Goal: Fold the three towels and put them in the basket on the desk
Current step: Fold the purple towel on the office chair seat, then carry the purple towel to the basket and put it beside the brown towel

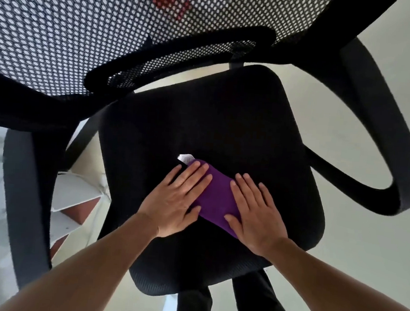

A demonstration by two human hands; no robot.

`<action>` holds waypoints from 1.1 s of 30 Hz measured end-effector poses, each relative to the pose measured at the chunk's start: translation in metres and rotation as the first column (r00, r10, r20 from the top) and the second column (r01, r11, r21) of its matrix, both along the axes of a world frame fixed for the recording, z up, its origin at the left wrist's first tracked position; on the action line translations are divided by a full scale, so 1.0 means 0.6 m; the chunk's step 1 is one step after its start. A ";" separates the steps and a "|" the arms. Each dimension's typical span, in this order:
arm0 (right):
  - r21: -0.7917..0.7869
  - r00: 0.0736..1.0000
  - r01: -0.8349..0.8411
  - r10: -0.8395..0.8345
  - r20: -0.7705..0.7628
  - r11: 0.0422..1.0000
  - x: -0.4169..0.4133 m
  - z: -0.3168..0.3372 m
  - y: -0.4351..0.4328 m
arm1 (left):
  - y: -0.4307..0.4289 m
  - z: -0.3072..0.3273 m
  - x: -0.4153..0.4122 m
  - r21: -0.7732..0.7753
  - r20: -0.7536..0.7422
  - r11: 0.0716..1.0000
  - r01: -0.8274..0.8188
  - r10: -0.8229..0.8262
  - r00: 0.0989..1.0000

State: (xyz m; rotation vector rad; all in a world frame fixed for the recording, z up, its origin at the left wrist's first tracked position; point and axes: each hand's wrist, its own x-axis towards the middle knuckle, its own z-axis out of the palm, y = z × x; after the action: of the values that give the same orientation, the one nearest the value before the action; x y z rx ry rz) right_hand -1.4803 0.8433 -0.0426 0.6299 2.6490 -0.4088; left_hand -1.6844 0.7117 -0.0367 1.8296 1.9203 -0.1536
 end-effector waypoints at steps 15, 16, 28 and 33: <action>-0.435 0.693 0.687 -0.705 0.152 0.582 0.079 0.138 -0.049 | 0.088 0.152 0.041 -0.242 0.003 0.950 0.196 -0.201 0.980; -0.468 0.657 0.706 -0.739 0.150 0.532 0.109 0.169 -0.047 | 0.084 0.175 0.065 -0.244 0.054 0.953 0.180 -0.172 0.984; -0.839 0.062 0.468 -0.936 0.346 -0.279 0.394 0.432 0.111 | 0.265 0.433 0.324 -0.503 0.696 0.647 -0.573 0.696 0.175; -0.834 -0.111 0.525 -0.985 0.129 -0.168 0.491 0.490 0.210 | 0.392 0.502 0.493 -0.166 0.675 0.686 -0.708 0.603 0.426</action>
State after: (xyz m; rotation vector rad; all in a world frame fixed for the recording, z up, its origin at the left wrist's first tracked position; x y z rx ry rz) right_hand -1.1855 0.9691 0.2517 2.3548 1.4101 -2.2746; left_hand -1.3889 0.9470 0.2642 0.8137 1.9090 0.8531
